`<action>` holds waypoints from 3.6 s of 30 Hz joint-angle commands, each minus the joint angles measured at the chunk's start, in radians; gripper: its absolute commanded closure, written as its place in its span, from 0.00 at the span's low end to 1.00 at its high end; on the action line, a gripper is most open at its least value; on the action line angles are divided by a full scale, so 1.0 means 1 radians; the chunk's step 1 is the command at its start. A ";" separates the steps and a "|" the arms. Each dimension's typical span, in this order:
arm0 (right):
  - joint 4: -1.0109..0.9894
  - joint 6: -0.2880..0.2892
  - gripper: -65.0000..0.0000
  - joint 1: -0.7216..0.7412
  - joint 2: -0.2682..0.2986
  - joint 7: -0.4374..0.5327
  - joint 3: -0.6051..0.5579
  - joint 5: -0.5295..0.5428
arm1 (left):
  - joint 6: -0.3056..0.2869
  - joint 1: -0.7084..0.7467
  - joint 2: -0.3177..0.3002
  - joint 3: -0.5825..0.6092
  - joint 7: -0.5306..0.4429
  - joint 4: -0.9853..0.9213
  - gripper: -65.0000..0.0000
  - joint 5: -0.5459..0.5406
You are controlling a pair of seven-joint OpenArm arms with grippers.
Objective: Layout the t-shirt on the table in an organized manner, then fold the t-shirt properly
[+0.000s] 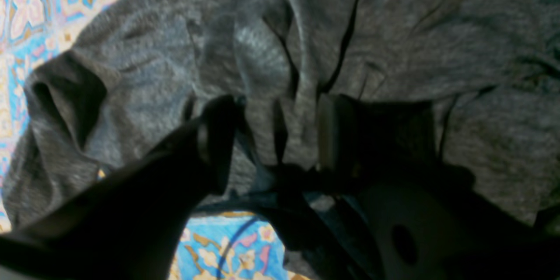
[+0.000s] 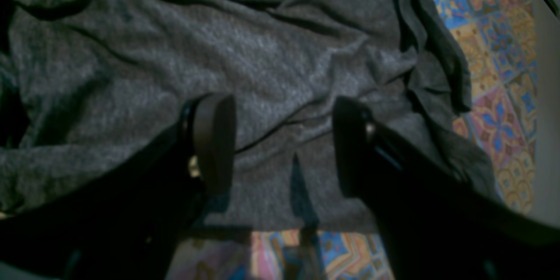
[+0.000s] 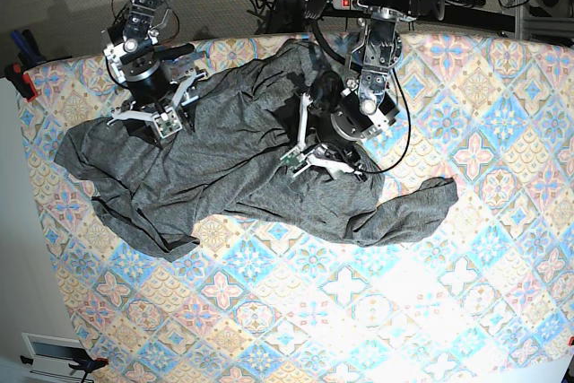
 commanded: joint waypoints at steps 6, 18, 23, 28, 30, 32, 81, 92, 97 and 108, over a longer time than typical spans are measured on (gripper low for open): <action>0.017 -0.005 0.49 0.005 0.002 0.023 0.000 0.011 | 0.005 -0.017 -0.015 0.000 -0.023 0.015 0.56 -0.013; 0.017 -0.005 0.49 0.003 0.002 0.023 0.000 0.010 | 0.005 -0.029 -0.053 -0.005 -0.018 -0.022 0.91 -0.015; 0.017 -0.005 0.49 0.003 0.002 0.021 0.000 0.010 | 0.005 0.006 -0.058 -0.005 -0.016 0.114 0.92 -0.015; 0.019 -0.005 0.49 0.003 0.002 0.021 0.000 0.010 | 0.005 0.041 -0.061 -0.003 0.037 0.203 0.92 -0.015; 0.019 -0.005 0.49 0.003 0.002 0.021 0.000 0.010 | 0.005 0.052 -0.062 -0.005 0.042 0.203 0.92 -0.015; 0.019 -0.005 0.49 0.003 0.002 0.023 0.000 0.010 | 0.005 0.078 -0.085 -0.008 0.039 0.208 0.92 -0.018; 0.019 -0.005 0.49 0.013 0.002 0.021 0.000 0.010 | 0.005 -0.078 -0.053 -0.045 -0.010 0.015 0.93 -0.015; 0.019 -0.005 0.49 0.008 0.002 0.023 -0.006 0.010 | 0.005 0.015 -0.108 -0.054 0.088 0.188 0.93 -0.018; 0.020 -0.005 0.49 0.005 0.002 0.021 -0.007 0.010 | 0.005 -0.017 -0.108 -0.051 0.091 0.136 0.83 -0.012; 0.022 -0.005 0.49 0.003 0.002 0.021 -0.001 0.008 | 0.005 -0.120 -0.104 -0.045 0.088 -0.028 0.54 -0.021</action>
